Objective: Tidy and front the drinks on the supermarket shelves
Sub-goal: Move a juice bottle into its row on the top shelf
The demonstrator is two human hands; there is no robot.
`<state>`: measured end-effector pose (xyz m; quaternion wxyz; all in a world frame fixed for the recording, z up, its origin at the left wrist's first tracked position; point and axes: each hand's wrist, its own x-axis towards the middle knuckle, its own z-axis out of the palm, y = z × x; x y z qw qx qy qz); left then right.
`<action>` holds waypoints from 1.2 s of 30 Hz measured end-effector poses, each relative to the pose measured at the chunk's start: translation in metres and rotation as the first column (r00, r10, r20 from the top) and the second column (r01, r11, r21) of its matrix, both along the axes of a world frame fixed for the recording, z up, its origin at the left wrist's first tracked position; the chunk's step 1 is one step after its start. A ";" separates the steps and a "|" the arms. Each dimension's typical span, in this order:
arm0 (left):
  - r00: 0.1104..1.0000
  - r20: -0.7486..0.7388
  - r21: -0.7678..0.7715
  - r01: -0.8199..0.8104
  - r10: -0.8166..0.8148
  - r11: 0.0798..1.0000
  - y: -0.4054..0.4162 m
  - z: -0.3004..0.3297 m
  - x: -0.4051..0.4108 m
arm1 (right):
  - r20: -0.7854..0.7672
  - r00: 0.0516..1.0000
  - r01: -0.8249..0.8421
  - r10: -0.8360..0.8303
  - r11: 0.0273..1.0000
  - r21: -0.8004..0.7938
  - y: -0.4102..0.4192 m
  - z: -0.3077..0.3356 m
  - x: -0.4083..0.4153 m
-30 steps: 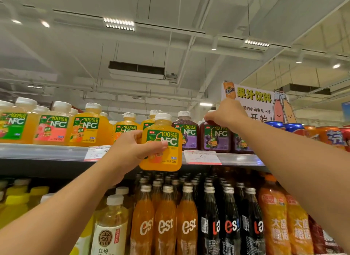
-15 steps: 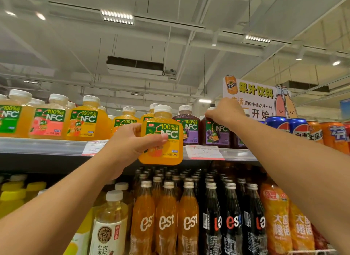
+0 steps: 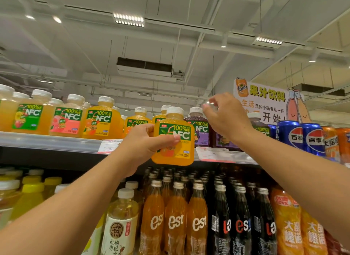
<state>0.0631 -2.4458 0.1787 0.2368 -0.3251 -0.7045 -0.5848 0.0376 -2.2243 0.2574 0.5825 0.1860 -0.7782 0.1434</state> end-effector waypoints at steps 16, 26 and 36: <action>0.994 -0.107 -0.003 -0.011 0.011 1.000 -0.021 -0.006 0.022 | 0.286 0.943 -0.192 0.170 0.980 0.053 -0.078 -0.002 0.052; 0.411 -0.719 -0.283 -0.909 0.560 0.304 -0.165 -0.067 0.023 | 0.186 0.971 -0.157 0.147 0.987 0.043 -0.153 0.032 0.048; 0.419 -0.704 -0.226 -0.897 0.573 0.379 -0.171 -0.074 0.019 | 0.290 0.948 0.130 -0.128 0.991 0.011 -0.200 0.037 -0.006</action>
